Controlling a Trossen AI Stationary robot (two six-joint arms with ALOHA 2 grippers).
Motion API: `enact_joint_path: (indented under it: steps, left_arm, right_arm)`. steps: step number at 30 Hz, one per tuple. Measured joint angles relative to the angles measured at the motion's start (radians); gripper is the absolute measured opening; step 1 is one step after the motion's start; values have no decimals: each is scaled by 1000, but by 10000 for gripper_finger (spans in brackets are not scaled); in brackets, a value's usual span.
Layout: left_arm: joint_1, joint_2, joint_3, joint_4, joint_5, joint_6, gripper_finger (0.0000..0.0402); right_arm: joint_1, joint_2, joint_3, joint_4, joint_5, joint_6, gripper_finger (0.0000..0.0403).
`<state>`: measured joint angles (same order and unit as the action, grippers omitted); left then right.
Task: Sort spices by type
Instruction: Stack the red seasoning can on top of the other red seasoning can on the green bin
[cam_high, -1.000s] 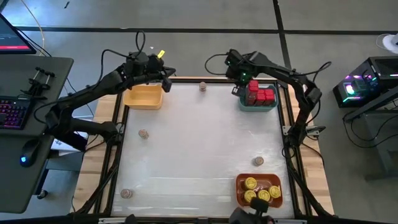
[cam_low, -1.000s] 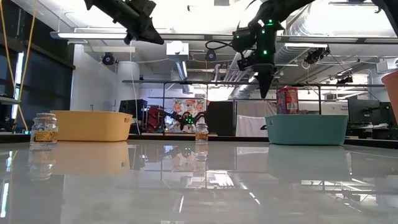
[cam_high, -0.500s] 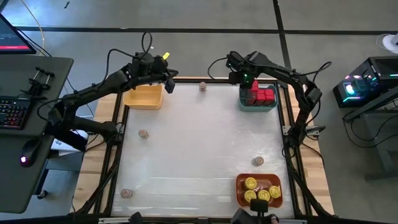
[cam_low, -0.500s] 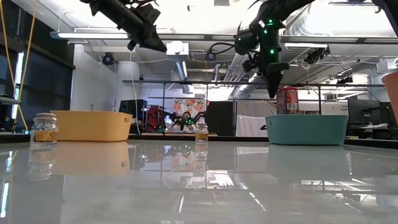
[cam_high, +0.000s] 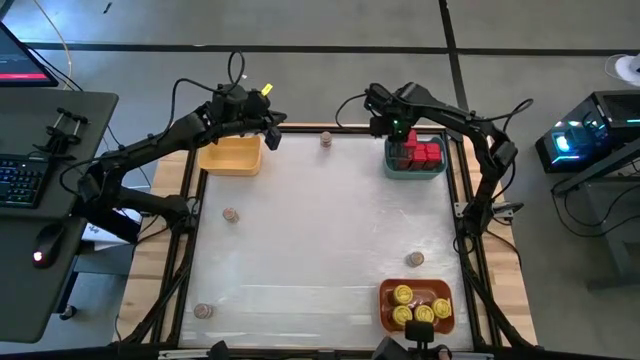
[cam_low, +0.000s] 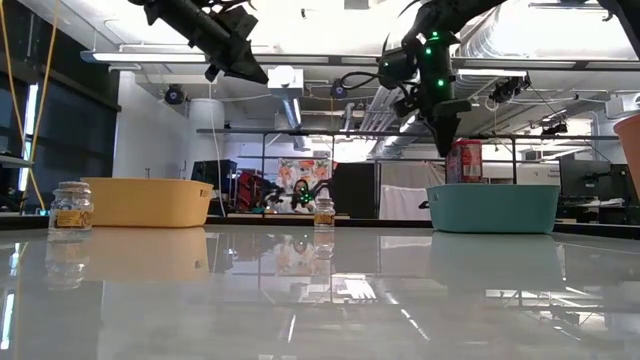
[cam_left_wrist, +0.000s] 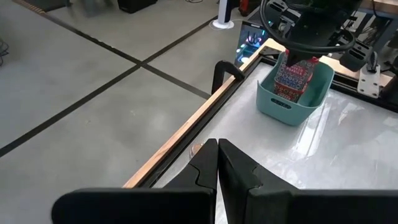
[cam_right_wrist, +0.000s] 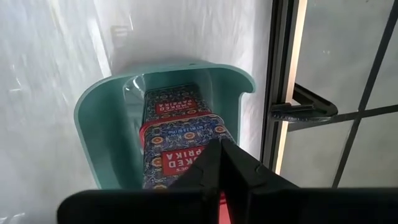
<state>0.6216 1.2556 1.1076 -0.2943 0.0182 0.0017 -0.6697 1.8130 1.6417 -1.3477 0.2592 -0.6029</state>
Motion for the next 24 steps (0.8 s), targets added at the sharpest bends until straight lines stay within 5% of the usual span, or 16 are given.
enact_joint_path:
  steps: [11,24]
  left_arm:
    - [0,0,0,0,0,1,0]
    - [0,0,0,0,1,2,0]
  right_arm:
    - [3,0,0,-14,-4,-4,0]
    - [10,0,0,-13,-210,-7,0]
